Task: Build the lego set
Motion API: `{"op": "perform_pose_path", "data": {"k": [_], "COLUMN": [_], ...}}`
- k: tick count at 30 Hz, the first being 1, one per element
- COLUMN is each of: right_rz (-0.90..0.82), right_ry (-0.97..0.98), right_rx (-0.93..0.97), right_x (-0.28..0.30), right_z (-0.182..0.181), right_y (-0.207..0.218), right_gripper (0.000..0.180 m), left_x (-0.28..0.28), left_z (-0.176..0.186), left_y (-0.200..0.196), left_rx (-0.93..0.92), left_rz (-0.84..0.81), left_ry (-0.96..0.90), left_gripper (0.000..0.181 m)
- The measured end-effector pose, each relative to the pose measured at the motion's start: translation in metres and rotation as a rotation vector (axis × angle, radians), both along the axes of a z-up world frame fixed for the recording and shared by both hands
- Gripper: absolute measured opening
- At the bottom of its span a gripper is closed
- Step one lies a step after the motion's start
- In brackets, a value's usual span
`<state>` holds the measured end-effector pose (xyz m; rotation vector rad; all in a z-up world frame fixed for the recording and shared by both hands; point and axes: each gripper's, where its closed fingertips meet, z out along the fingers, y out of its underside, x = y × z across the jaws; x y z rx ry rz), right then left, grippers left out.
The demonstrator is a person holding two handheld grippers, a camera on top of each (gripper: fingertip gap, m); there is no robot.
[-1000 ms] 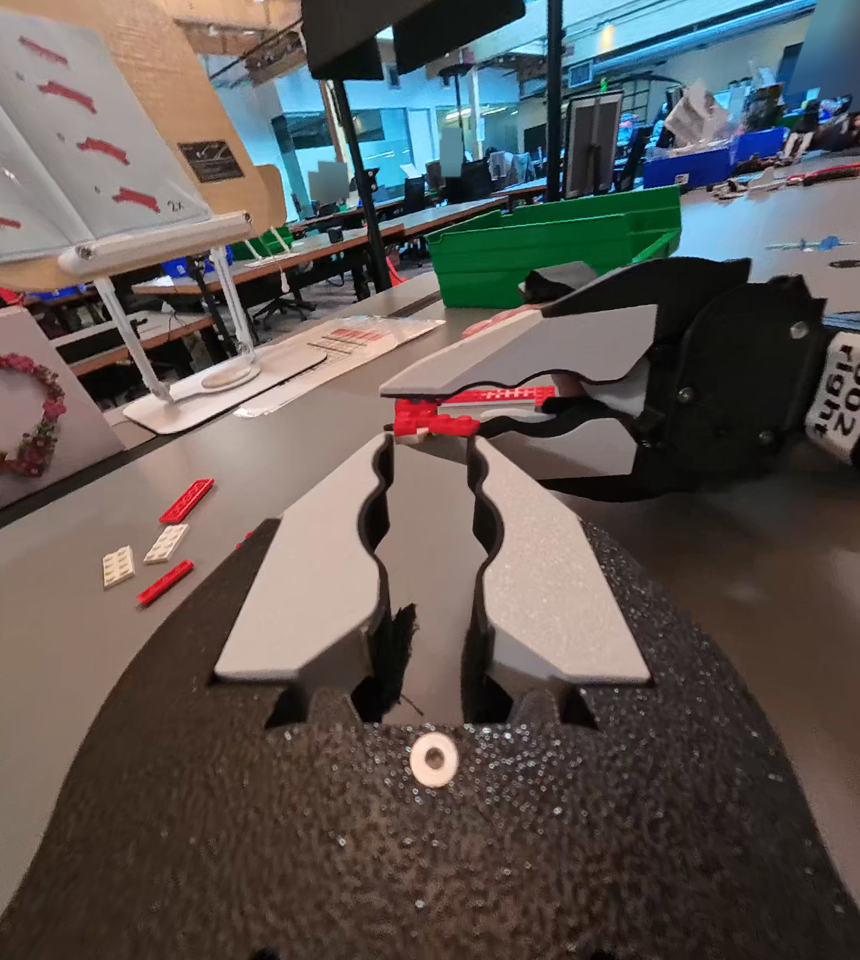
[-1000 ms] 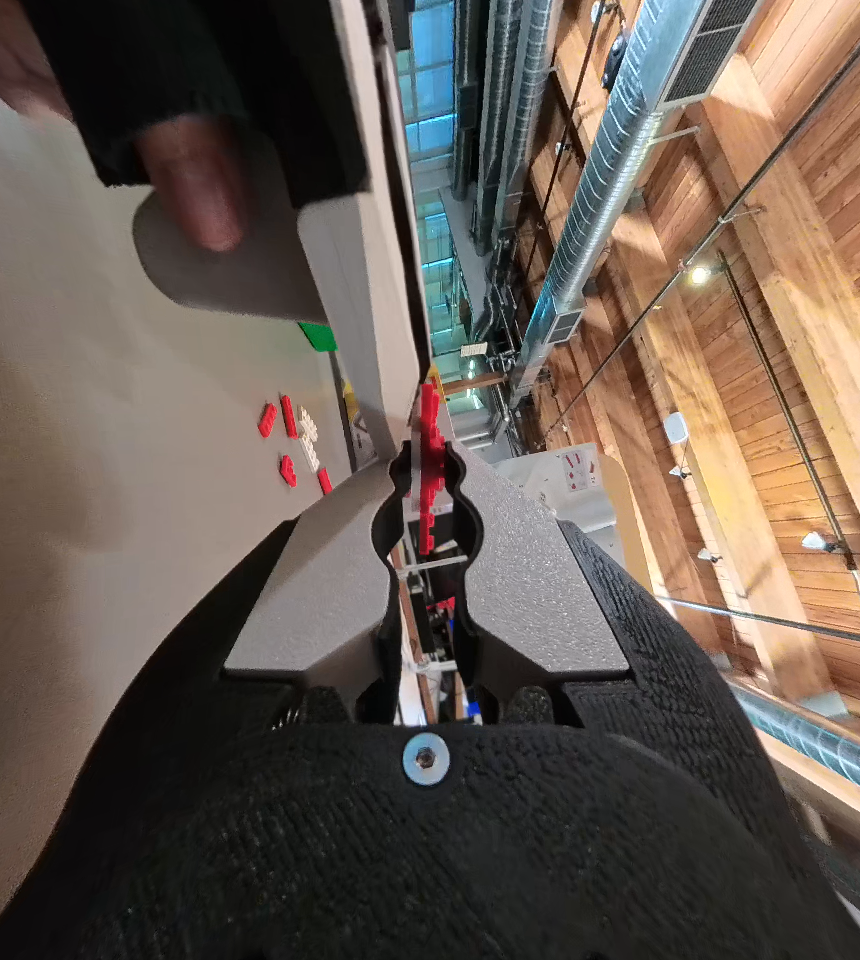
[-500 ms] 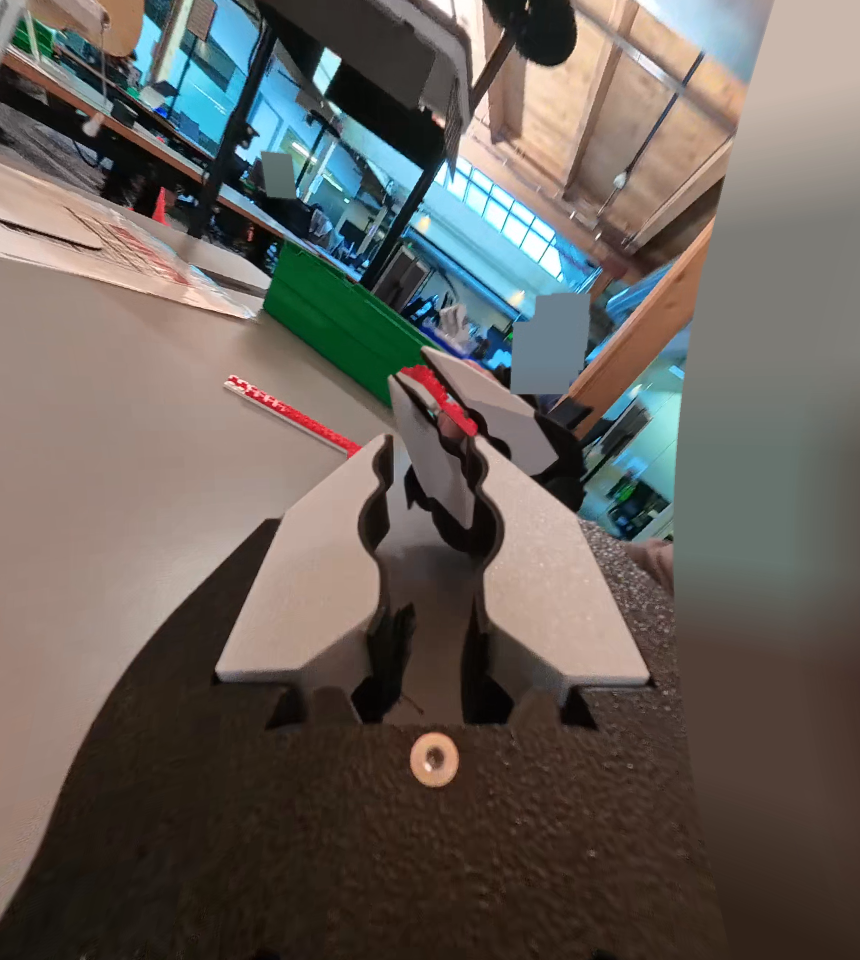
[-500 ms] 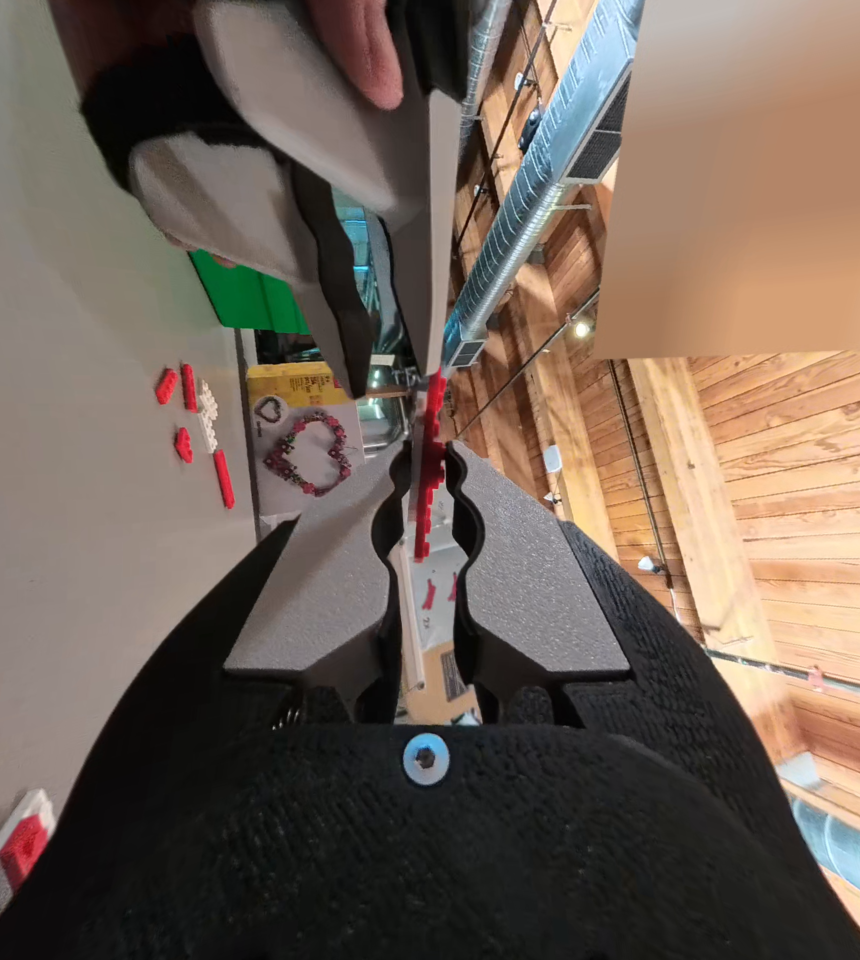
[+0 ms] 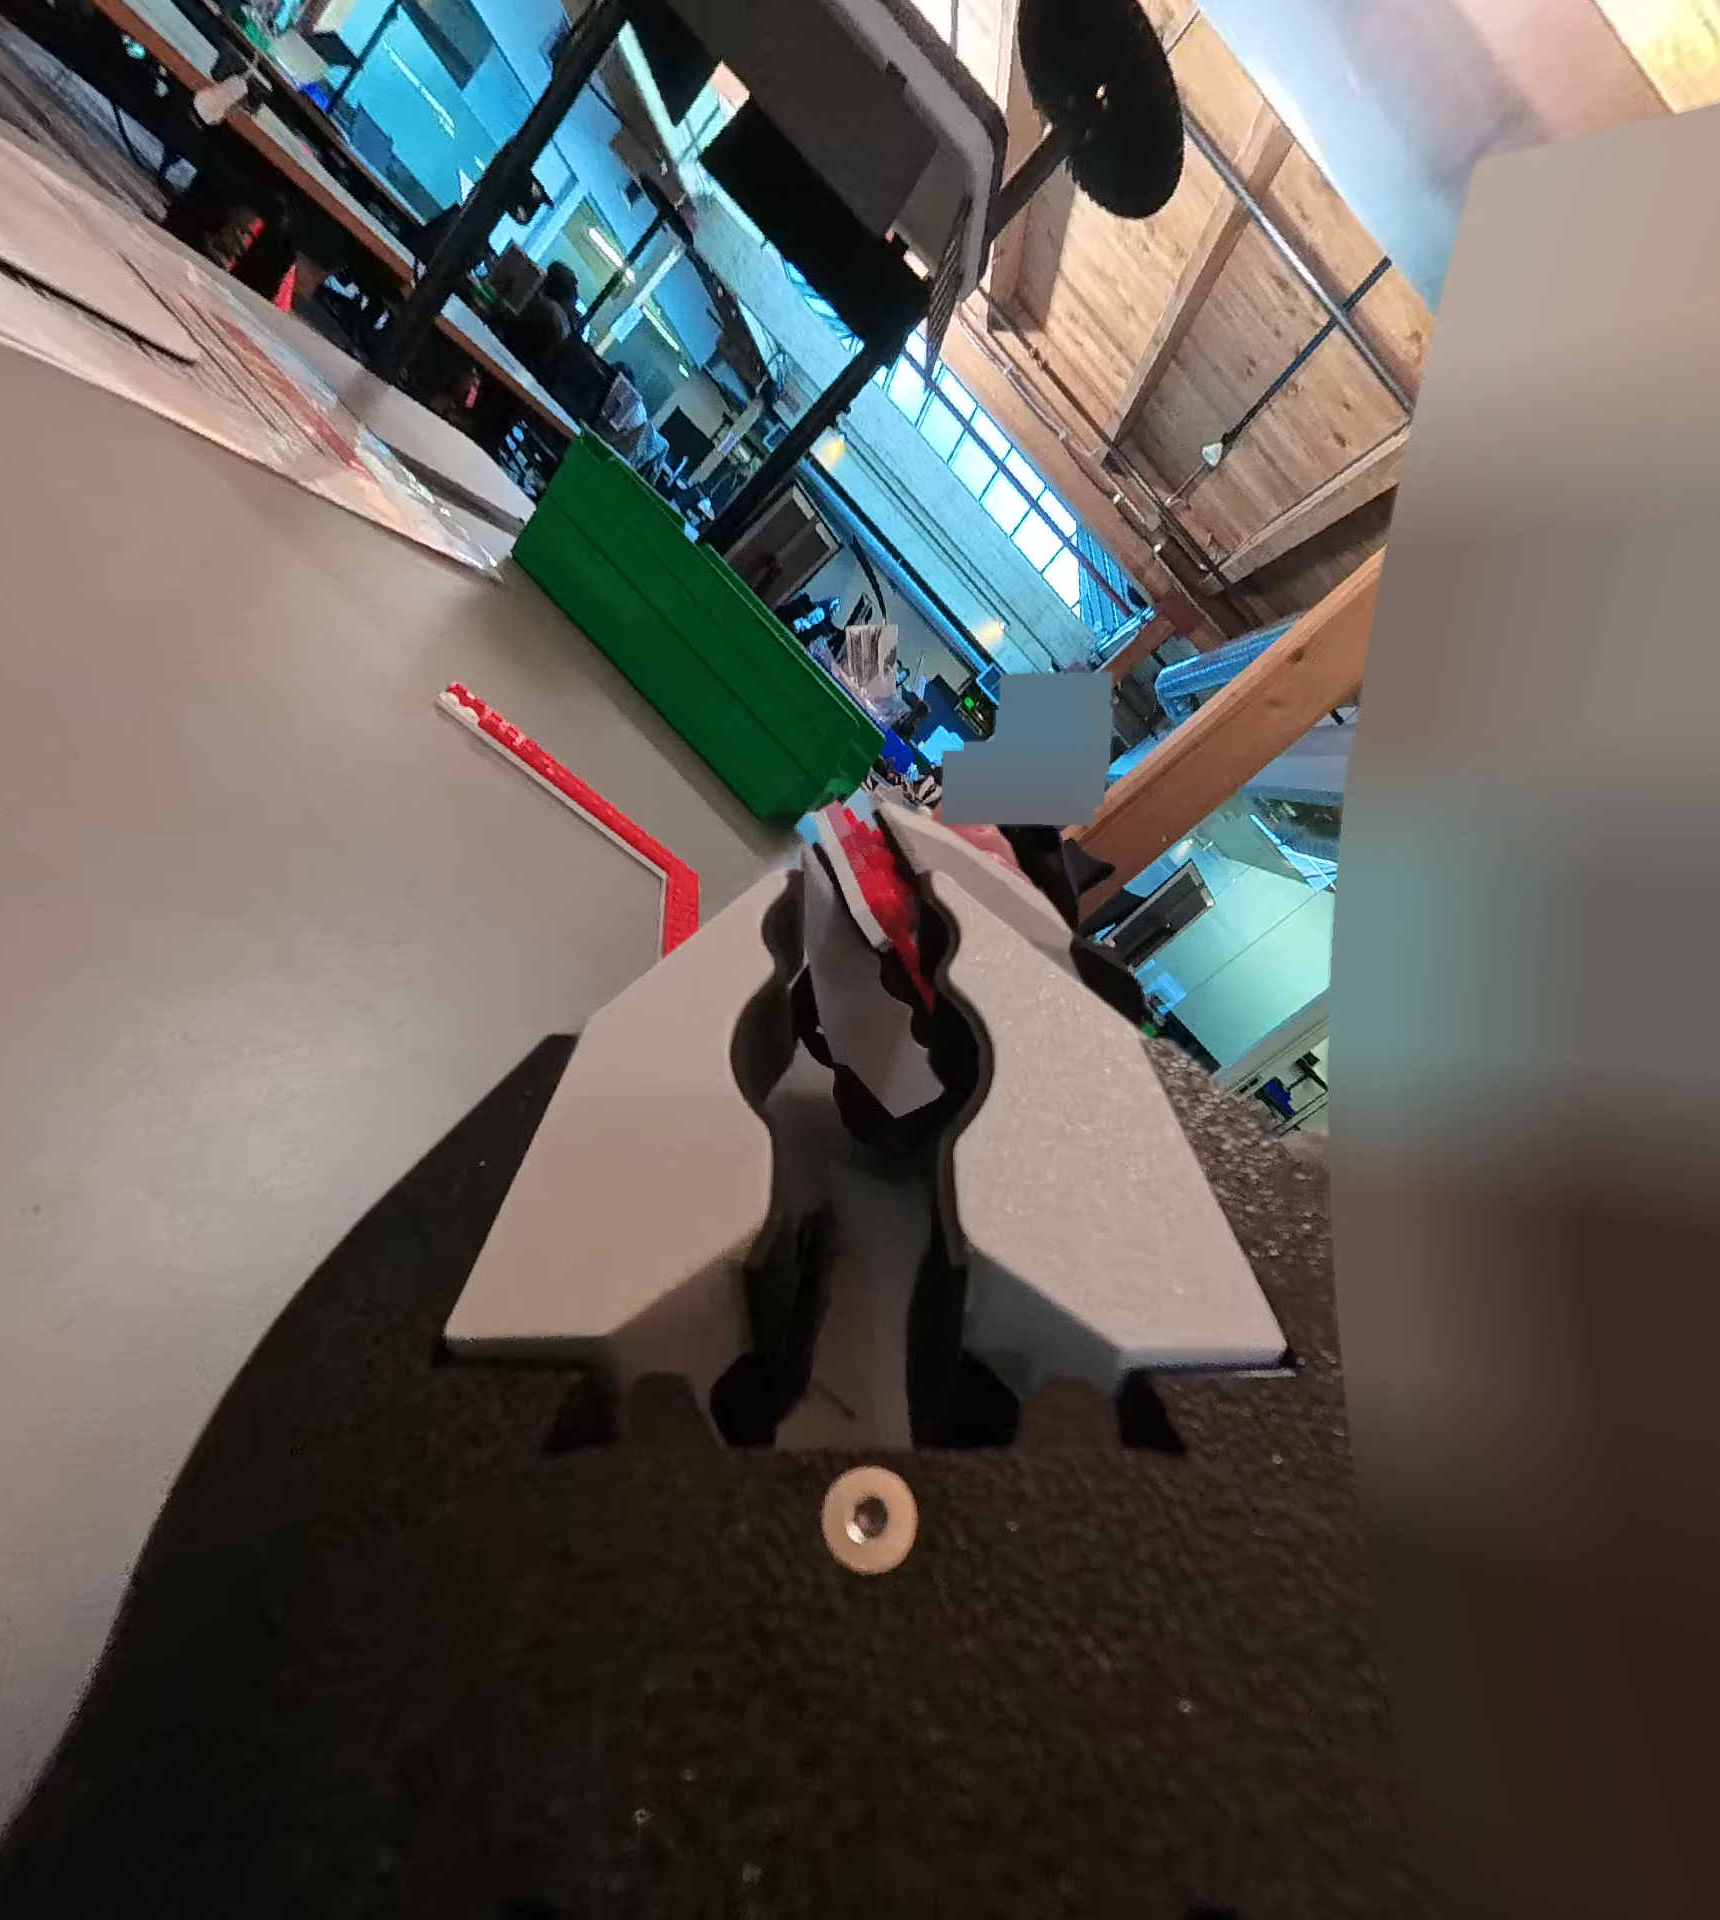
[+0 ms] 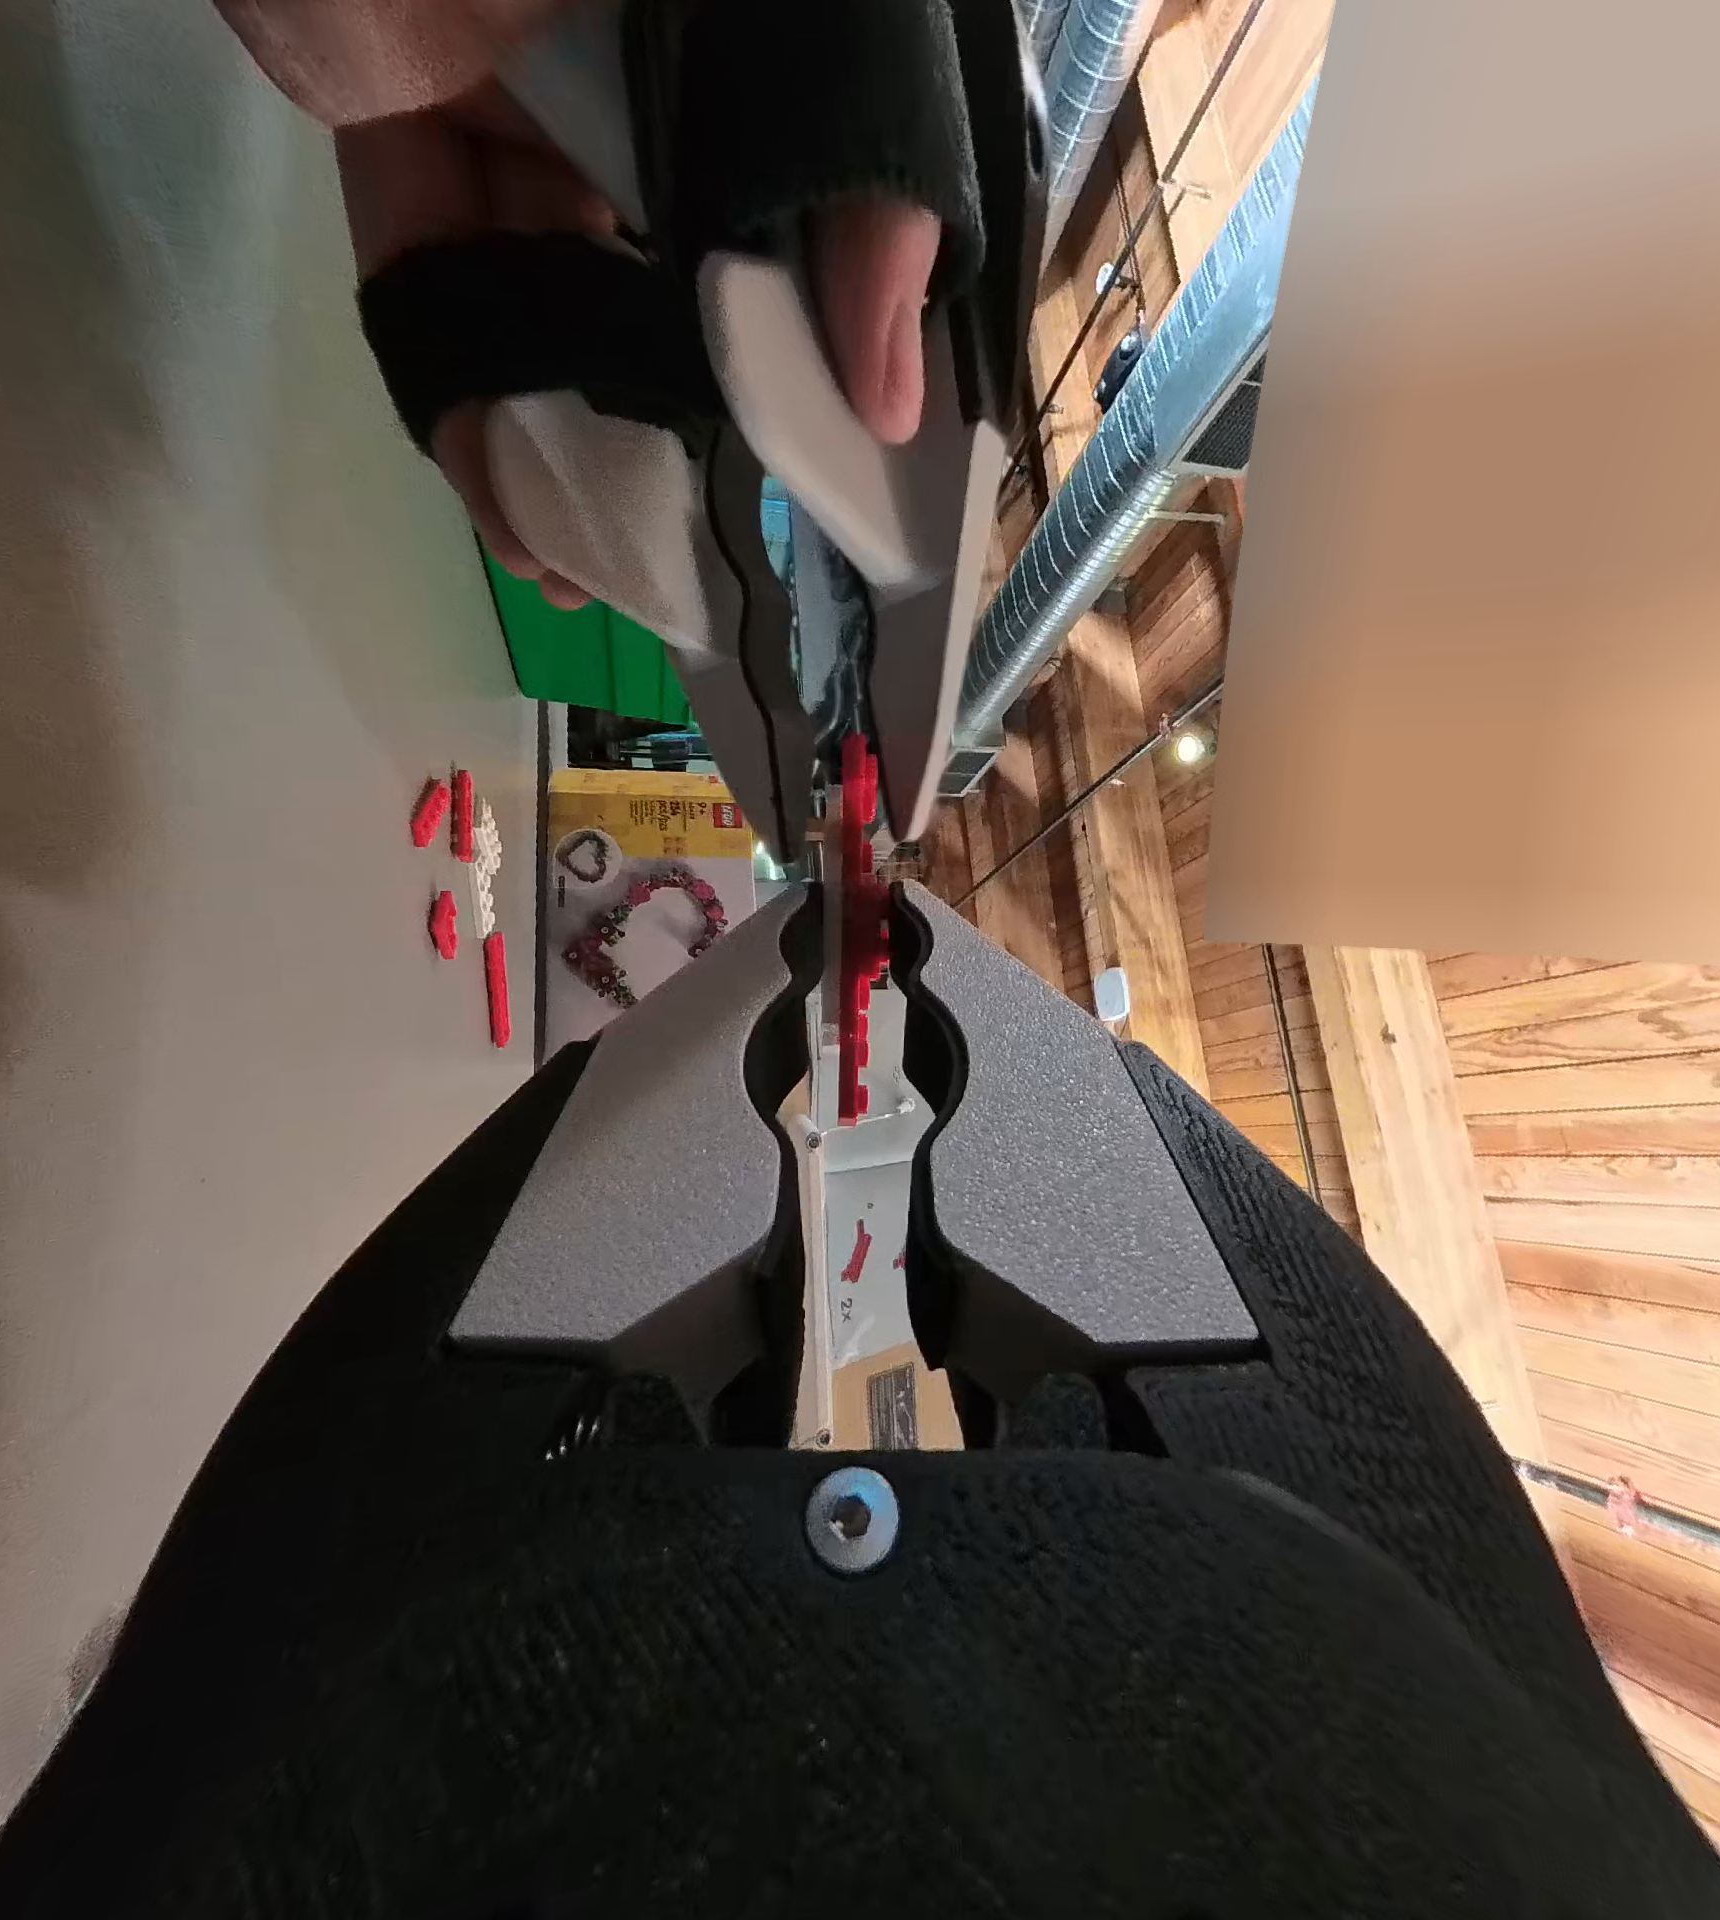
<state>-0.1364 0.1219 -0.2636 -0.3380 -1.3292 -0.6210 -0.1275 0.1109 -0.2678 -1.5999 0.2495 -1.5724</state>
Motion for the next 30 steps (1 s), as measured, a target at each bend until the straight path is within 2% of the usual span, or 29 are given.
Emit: {"op": "perform_pose_path", "data": {"k": [5,11,16,19,23,30], "right_rz": [-0.007,-0.007,0.058,0.094,0.122,0.098], "right_ry": [-0.011,-0.039,0.024,0.064,0.177,0.415], "right_rx": [-0.002,-0.029,-0.293,-0.442,-0.632,-0.785], "right_x": [0.000,-0.001,-0.001,0.008,0.022,0.038], "right_z": [-0.002,-0.010,-0.018,-0.020,-0.015,0.002], "right_y": [0.002,0.003,0.007,0.012,0.024,0.046], "right_gripper": [0.009,0.011,0.034,0.037,0.038,0.034], "left_x": [0.002,0.000,-0.017,-0.034,-0.049,-0.048], "left_z": [-0.003,-0.013,-0.028,-0.040,-0.043,-0.043], "left_y": [-0.002,0.000,0.011,0.015,0.018,0.016], "left_rx": [-0.025,-0.111,-0.198,-0.213,-0.227,-0.219], "left_rz": [-0.031,-0.030,0.039,0.090,0.126,0.109], "left_ry": [0.009,0.011,0.031,0.128,0.139,0.144], "left_gripper": [0.008,0.007,0.007,0.006,0.007,0.007]}}
